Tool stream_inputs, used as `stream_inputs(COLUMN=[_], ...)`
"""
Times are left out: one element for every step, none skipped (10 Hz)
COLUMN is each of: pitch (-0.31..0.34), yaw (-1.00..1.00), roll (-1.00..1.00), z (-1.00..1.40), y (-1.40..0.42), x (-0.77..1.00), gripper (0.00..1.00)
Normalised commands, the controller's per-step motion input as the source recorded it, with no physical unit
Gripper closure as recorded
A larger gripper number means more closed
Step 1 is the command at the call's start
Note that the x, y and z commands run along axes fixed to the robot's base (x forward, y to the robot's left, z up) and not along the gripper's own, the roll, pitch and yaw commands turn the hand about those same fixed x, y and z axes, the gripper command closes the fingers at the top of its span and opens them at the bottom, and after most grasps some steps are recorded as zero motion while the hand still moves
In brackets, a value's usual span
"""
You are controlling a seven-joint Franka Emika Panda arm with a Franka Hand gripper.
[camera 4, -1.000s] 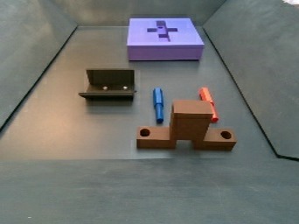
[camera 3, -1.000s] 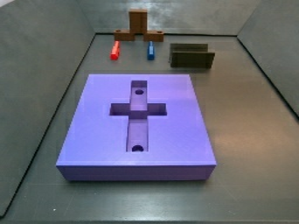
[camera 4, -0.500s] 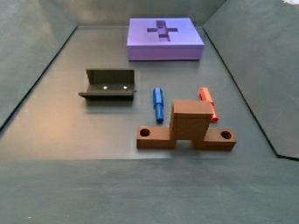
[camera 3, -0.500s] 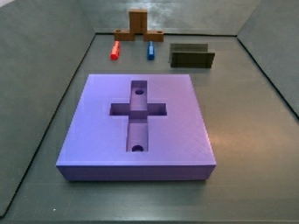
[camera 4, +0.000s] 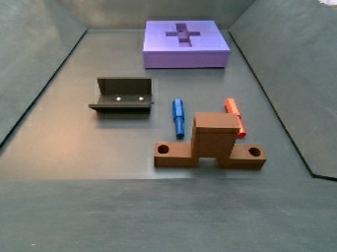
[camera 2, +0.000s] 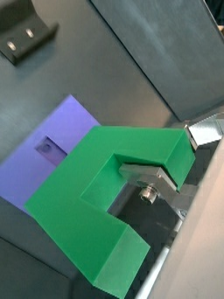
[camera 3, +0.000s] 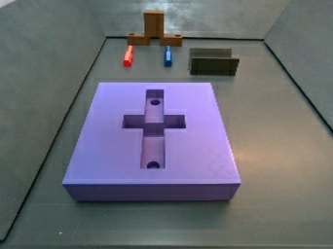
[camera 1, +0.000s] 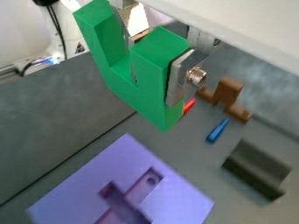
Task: Pick up the green object. Move up. Place the green object on the fixture. Regrasp the green object. Move to above the board. Insert the green object.
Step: Move to above the board, then insert the green object.
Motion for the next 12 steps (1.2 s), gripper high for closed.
stream_inputs(pitch=[-0.050,-0.055,-0.126,-0.121,-0.119,-0.123,-0.123,-0.121,-0.053,-0.031,-0.013,-0.039], yaw=[-0.01,-0.01,-0.17,-0.13,-0.07,-0.01,0.00,0.00,-0.03,0.00,-0.01,-0.01], roll=[-0.38,-0.22,-0.50,-0.50,-0.50,-0.45,-0.44,-0.41,-0.12,0.01,0.02,-0.01], z=[0.01,0.00,0.00,0.00,-0.03,-0.13,-0.18,-0.24,-0.88,-1.00,-1.00,-1.00], y=[-0.02,0.01,-0.28,-0.29,-0.28,-0.21,-0.17,-0.12,0.00,-0.21,-0.02,-0.01], x=[-0.03,-0.04,0.09,0.13,0.19,0.24,0.24,0.25,0.15,0.02,0.00,-0.08], gripper=[1.00,1.00,1.00,1.00,1.00,1.00,1.00,1.00,1.00,1.00,1.00,1.00])
